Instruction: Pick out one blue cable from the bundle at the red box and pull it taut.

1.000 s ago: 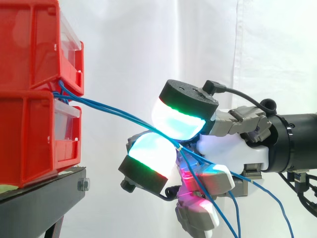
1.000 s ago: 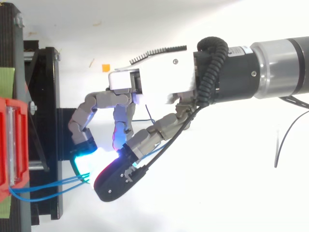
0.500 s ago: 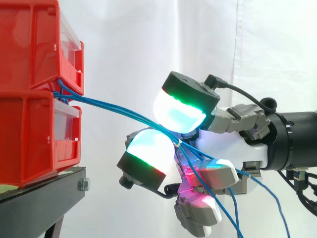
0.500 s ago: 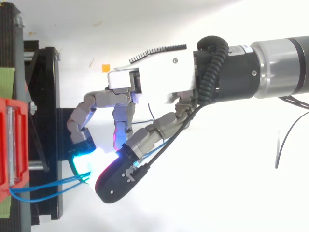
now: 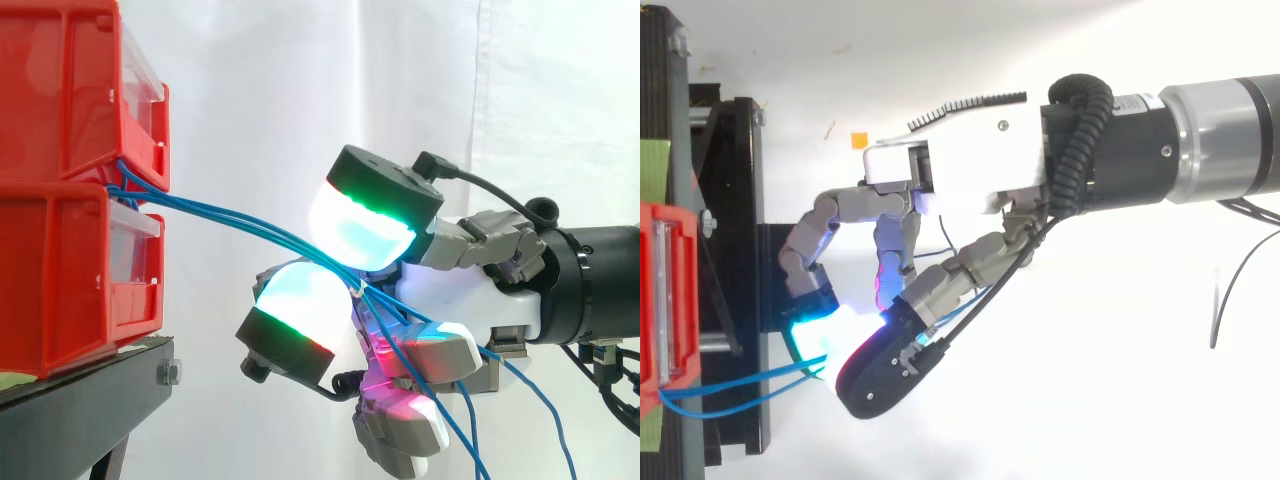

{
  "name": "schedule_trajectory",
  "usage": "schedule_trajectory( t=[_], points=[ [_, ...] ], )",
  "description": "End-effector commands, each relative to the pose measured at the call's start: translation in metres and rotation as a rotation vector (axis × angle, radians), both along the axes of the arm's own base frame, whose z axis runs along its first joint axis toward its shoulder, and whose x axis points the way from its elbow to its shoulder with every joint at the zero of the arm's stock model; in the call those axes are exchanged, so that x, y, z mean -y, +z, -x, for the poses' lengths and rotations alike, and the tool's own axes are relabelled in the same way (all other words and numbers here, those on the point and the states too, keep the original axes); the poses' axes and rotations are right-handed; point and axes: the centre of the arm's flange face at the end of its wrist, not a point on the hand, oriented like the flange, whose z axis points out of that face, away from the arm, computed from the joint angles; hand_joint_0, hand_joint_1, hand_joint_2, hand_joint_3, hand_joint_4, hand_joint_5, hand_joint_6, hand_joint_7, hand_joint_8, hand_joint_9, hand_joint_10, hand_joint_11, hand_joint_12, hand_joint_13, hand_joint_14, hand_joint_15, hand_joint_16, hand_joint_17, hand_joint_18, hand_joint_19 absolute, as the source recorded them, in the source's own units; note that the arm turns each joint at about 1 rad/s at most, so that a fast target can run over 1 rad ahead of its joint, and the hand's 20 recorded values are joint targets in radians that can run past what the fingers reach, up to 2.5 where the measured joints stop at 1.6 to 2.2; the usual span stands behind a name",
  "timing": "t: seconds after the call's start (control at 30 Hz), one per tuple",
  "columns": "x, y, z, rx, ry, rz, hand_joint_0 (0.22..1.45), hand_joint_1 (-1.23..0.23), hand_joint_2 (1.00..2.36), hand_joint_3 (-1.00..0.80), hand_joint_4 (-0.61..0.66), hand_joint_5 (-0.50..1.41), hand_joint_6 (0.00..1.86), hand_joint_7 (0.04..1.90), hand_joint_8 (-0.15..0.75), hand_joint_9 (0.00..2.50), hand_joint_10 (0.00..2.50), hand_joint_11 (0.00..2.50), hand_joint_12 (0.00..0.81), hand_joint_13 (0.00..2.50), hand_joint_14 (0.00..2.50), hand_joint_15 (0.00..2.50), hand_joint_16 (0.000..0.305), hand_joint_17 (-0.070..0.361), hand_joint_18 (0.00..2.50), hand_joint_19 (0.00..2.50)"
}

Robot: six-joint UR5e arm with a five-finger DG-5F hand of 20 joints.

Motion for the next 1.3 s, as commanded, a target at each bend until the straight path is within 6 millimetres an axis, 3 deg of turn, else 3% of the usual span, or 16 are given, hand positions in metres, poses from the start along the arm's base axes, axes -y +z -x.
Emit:
schedule_trajectory(
  t=[0.0,0.13,0.37,0.53,0.67,1.1,1.27],
  points=[
    [-0.0008,-0.0008,0.0003,-0.002,0.001,0.000,0.62,-0.63,1.01,-0.31,0.06,-0.10,0.85,0.97,0.349,1.50,0.03,0.81,0.430,1.30,0.02,0.67,0.051,0.115,1.02,0.81],
    [-0.0021,-0.0007,0.0000,-0.001,0.003,0.000,0.61,-0.65,1.02,-0.18,0.06,-0.10,0.85,1.04,0.370,1.50,0.03,0.82,0.445,1.31,0.02,0.67,0.054,0.122,1.05,0.79],
    [-0.0034,-0.0012,0.0001,-0.001,0.006,0.000,0.61,-0.68,1.02,-0.18,0.10,-0.11,0.87,1.01,0.366,1.47,0.03,0.82,0.448,1.31,0.02,0.66,0.055,0.125,1.06,0.79],
    [-0.0033,-0.0019,-0.0007,0.004,0.004,0.000,0.59,-0.62,1.01,-0.42,0.09,-0.11,0.86,0.95,0.355,1.50,0.03,0.82,0.432,1.30,0.02,0.68,0.053,0.118,1.03,0.81],
    [-0.0033,-0.0029,-0.0001,-0.001,0.004,0.000,0.59,-0.61,1.01,-0.44,0.09,-0.11,0.86,0.95,0.354,1.50,0.03,0.82,0.438,1.30,0.02,0.67,0.053,0.118,1.03,0.81],
    [-0.0034,-0.0028,0.0004,0.001,0.006,0.000,0.64,-0.82,1.02,-0.03,0.11,-0.11,0.90,1.08,0.377,1.40,0.03,0.81,0.450,1.27,0.02,0.66,0.057,0.127,1.04,0.76],
    [-0.0034,-0.0028,0.0004,0.001,0.006,0.000,0.67,-0.86,1.02,-0.07,0.05,-0.12,0.92,1.07,0.367,1.35,0.03,0.81,0.438,1.24,0.02,0.67,0.054,0.121,1.01,0.78]
  ],
)
